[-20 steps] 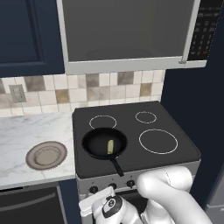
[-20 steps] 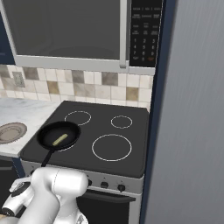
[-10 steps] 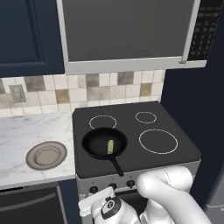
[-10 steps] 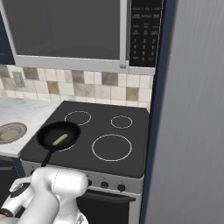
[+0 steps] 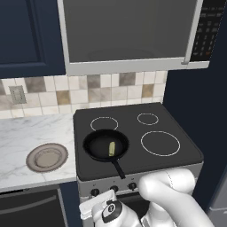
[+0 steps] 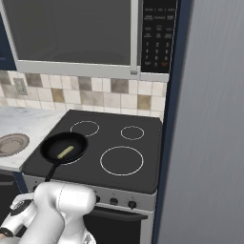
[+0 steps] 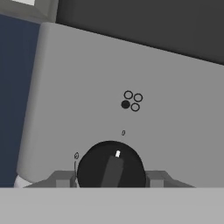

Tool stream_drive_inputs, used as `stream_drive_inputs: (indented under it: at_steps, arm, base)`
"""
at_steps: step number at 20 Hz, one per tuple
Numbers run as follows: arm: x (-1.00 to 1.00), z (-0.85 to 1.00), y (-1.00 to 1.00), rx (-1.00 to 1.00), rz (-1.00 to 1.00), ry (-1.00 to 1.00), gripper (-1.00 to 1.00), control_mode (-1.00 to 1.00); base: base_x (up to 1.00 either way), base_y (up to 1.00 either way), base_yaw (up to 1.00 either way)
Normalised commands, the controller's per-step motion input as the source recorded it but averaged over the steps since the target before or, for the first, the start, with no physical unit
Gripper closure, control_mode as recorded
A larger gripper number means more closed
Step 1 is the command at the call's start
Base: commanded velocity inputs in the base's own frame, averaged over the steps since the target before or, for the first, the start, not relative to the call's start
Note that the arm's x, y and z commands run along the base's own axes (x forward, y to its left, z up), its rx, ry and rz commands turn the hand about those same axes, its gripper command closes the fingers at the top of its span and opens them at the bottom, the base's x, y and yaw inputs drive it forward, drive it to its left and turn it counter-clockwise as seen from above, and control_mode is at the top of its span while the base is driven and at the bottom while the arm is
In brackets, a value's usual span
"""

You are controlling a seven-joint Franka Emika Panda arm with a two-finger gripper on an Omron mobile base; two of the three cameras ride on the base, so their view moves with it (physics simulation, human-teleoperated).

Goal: Pick up the butter stick and place it in the pan. Then turn on the burner for the pan.

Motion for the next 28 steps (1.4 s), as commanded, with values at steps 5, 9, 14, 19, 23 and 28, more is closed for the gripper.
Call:
stream_drive_inputs:
  at_steps: [5, 9, 14, 19, 23, 28]
  arm:
    - [0.00, 0.00, 0.00, 0.00, 0.00, 0.00, 1.00, -1.00]
    - [0.00, 0.00, 0.00, 0.00, 0.00, 0.00, 1.00, -1.00]
    - [0.00, 0.00, 0.00, 0.00, 0.00, 0.00, 1.00, -1.00]
    - [0.00, 0.00, 0.00, -0.05, 0.00, 0.00, 1.00, -1.00]
    - [0.00, 0.00, 0.00, -0.13, 0.00, 0.00, 1.00, -1.00]
    - [0.00, 0.00, -0.01, -0.18, 0.00, 0.01, 1.00, -1.00]
  base:
    - [0.00, 0.00, 0.00]
    - [0.00, 0.00, 0.00]
    - [0.00, 0.00, 0.00]
    - [0.00, 0.00, 0.00]
    - [0.00, 0.00, 0.00]
    - [0.00, 0.00, 0.00]
